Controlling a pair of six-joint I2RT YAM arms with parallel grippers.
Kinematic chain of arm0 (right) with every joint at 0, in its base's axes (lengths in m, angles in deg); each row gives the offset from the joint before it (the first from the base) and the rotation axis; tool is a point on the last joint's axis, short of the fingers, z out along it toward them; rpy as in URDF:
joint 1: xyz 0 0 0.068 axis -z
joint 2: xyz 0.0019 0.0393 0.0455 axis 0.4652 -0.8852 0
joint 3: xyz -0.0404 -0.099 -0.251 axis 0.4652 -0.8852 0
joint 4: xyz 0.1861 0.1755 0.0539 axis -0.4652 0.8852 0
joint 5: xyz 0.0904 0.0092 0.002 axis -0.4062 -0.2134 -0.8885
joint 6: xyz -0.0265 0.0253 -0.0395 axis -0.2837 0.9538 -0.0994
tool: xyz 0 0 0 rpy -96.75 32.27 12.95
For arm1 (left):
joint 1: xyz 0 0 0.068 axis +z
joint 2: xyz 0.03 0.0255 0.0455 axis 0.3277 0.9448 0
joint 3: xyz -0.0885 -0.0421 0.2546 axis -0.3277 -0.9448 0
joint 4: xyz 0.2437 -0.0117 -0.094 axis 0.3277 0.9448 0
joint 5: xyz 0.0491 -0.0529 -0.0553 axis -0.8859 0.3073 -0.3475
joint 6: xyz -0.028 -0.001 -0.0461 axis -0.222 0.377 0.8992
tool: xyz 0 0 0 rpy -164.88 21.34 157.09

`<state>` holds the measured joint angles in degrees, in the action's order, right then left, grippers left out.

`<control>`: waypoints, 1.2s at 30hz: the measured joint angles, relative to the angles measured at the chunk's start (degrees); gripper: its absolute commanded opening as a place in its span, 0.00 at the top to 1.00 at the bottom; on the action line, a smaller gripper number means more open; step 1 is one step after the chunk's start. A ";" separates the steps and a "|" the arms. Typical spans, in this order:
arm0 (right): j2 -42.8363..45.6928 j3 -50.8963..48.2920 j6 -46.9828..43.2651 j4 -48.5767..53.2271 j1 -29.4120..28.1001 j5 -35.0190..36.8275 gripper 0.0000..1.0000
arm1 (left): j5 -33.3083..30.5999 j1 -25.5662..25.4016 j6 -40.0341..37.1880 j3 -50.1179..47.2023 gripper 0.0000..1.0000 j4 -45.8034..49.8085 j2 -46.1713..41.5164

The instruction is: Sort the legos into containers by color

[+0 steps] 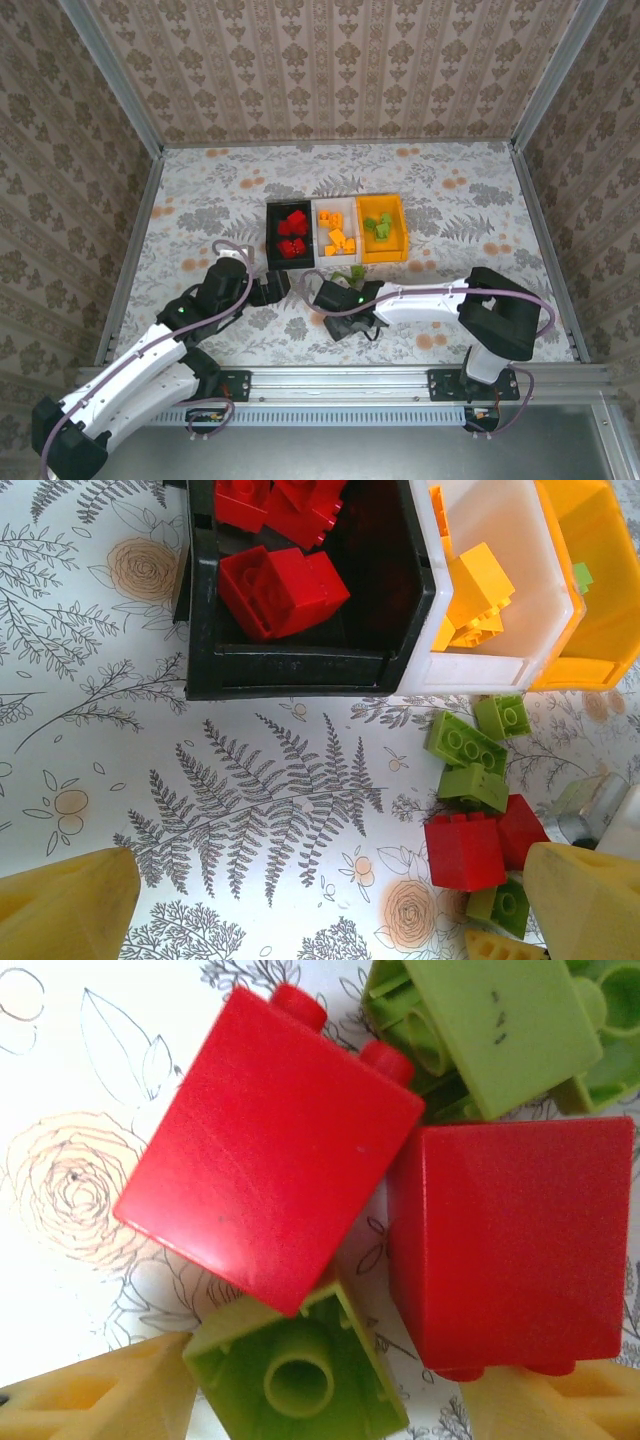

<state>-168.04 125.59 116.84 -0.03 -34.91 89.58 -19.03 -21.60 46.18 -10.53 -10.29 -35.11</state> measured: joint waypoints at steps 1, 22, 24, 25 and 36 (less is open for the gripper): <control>-0.44 0.42 -0.09 0.02 0.00 0.02 0.35 | 0.02 0.00 0.00 0.00 0.00 0.00 0.00; 11.13 -2.23 -1.36 -1.79 -0.35 -4.07 0.65 | 1.40 0.33 0.00 -1.11 0.00 -1.42 0.22; 15.13 -2.23 -1.42 -1.68 0.46 -4.44 0.65 | 1.68 0.33 0.00 -1.11 0.00 -1.79 0.83; 17.38 -2.16 -1.51 -1.46 1.77 -4.63 0.65 | 1.86 0.33 0.00 -1.11 0.00 -2.14 1.27; 12.22 6.73 0.28 -1.38 28.89 -3.93 0.63 | 3.45 0.33 0.00 -1.22 0.00 -4.87 4.33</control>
<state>-155.82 132.32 117.13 -1.41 -6.01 85.65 -15.58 -21.27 46.18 -11.75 -15.16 -30.79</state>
